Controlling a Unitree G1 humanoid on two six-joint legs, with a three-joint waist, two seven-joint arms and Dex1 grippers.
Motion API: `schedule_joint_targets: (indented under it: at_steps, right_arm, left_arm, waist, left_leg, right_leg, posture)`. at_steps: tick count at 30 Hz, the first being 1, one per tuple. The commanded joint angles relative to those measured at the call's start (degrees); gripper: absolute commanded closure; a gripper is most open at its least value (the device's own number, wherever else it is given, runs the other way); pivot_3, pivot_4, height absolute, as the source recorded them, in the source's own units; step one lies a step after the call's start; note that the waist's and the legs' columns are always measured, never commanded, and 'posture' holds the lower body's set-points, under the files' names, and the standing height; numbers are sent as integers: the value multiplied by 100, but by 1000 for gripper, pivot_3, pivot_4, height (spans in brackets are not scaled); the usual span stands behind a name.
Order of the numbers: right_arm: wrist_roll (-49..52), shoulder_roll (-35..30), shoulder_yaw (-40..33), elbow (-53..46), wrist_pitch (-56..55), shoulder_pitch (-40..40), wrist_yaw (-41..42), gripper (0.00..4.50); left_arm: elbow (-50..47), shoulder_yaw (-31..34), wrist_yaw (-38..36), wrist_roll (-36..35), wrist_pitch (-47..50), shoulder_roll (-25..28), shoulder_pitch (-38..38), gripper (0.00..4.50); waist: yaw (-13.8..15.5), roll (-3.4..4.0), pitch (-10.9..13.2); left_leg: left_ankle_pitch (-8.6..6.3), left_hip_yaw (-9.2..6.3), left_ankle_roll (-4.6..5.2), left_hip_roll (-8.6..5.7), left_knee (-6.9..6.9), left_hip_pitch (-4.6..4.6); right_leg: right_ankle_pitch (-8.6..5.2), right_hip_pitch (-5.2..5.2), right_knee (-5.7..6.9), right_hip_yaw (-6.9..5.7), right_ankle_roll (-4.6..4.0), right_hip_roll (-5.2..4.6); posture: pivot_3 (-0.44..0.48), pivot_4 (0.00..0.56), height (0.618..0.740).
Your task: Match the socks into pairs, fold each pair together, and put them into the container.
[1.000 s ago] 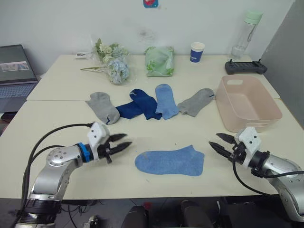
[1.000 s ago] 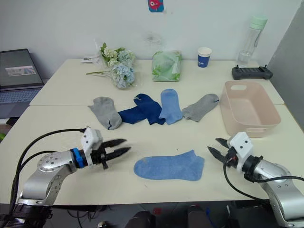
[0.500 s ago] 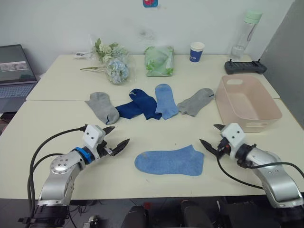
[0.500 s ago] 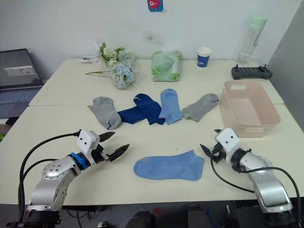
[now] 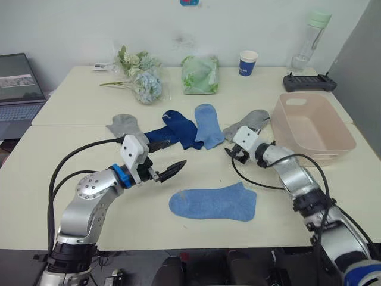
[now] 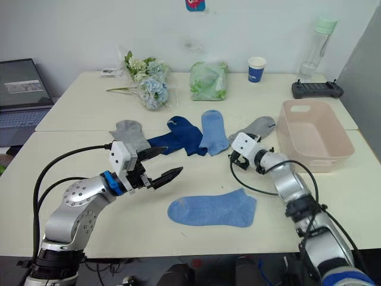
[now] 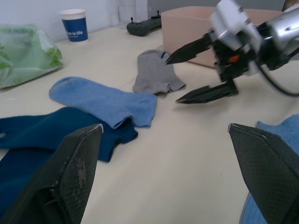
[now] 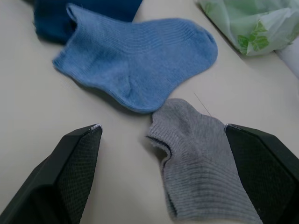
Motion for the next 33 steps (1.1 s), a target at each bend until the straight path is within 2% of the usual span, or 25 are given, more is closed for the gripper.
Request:
schedule_joint_targets:
  at_steps: [1, 6, 14, 17, 28, 33]
  right_arm:
    - [-262, 209, 158, 873, -568, -490, -122, 0]
    - [-539, 359, 277, 1642, -1010, -864, -185, 0]
    - [-824, 639, 452, 2235, -1839, -1216, -118, 0]
    - [-918, 724, 490, 2515, -1987, -1343, -212, 578]
    - [-966, 824, 396, 2922, -2198, -1555, -199, 4470]
    - [-751, 751, 271, 2491, -2334, -1344, 27, 4470]
  left_arm:
    - [-241, -63, 115, 28, -45, -89, 155, 18]
    - [-481, -162, 219, 4, 43, -162, 268, 18]
    - [-581, -90, 271, -19, 75, -124, 376, 18]
    - [-568, -70, 280, -16, 87, -109, 346, 0]
    - [-623, -48, 289, -39, 126, -88, 390, 0]
    - [-633, -40, 249, -111, 218, -44, 411, 0]
  waist:
    - [-6, 0, 0]
    - [-17, -1, -1]
    - [-94, -1, -1]
    - [-122, 0, -1]
    - [-125, 0, -1]
    - [-124, 0, -1]
  left_leg:
    - [0, 2, 0, 2, -1, -3]
    - [0, 5, 0, 2, 3, -6]
    - [4, 4, -2, 8, 3, 8]
    - [6, 4, -6, 9, 1, 7]
    - [7, 2, -8, 7, 2, 1]
    - [7, 2, -8, 7, 1, -2]
  right_leg:
    - [0, -4, -1, 1, 0, 0]
    - [1, -4, 1, 4, -1, -1]
    - [10, 0, 13, 2, -14, 6]
    - [10, -1, 10, 1, -14, 6]
    - [11, -3, 6, 2, -14, 5]
    - [10, -5, 4, 1, -14, 4]
  posture:
    - [0, 150, 740]
    - [0, 150, 740]
    - [0, 150, 740]
    - [0, 150, 740]
    - [0, 150, 740]
    - [0, 150, 740]
